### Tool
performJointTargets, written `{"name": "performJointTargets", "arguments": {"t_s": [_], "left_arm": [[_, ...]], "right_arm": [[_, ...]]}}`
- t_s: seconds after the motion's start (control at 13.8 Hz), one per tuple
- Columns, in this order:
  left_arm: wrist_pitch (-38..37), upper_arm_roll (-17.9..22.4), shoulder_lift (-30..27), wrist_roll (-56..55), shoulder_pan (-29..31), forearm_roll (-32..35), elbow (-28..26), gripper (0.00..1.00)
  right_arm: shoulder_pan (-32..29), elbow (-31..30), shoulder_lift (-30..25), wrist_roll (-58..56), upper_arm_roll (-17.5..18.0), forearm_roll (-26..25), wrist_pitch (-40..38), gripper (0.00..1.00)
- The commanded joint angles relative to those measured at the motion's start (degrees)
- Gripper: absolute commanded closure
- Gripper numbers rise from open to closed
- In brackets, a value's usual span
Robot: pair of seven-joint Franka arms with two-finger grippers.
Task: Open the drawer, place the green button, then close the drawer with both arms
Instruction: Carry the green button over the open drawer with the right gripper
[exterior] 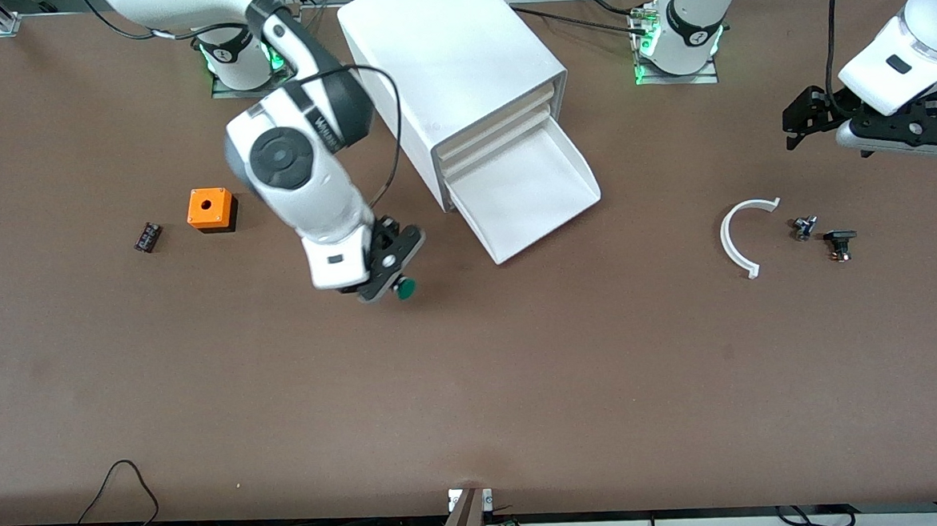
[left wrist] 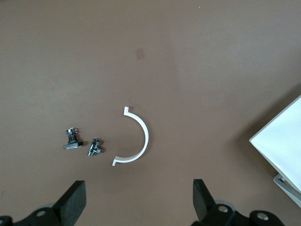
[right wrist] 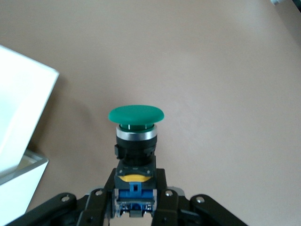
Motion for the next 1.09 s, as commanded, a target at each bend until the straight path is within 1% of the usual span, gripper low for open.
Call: {"name": "performJointTargets", "arguments": {"t_s": [0.0,0.22,0.36,0.51,0.65,0.73,1.02], "left_arm": [[-0.95,1.40,0.92,-0.57,-0.81,-1.08,1.67,0.00],[-1.03,1.40,0.92,-0.57,-0.81,-1.08,1.67,0.00],[-1.03,1.40,1.00,-0.57,-0.81,-1.08,1.67,0.00],[-1.03,1.40,1.00,-0.57,-0.81,-1.08,1.67,0.00],[-1.12,1.49,1.00,-0.57,-0.81,-1.08,1.75,0.00],[-1.12,1.57,1.09,-0.57,-0.90,-1.08,1.75,0.00],[-1.12,1.75,1.36,-0.57,-0.90,-1.08,1.84,0.00]], "right_arm": [[3.69,2.96,2.05,-8.76,0.11,-1.82,-0.10,0.87],[7.04,6.38,4.69,-17.39,0.11,-1.82,0.34,0.87],[9.85,8.40,6.53,-22.31,0.02,-1.82,0.26,0.85],[13.36,9.29,7.68,-22.43,0.02,-2.26,-0.09,0.86],[16.61,9.73,8.99,-22.60,-0.24,-4.53,0.26,0.86],[17.15,10.17,10.13,-22.86,-0.33,-4.98,0.08,0.86],[18.38,9.82,11.81,-24.97,-0.24,-5.60,-0.53,0.85]]}}
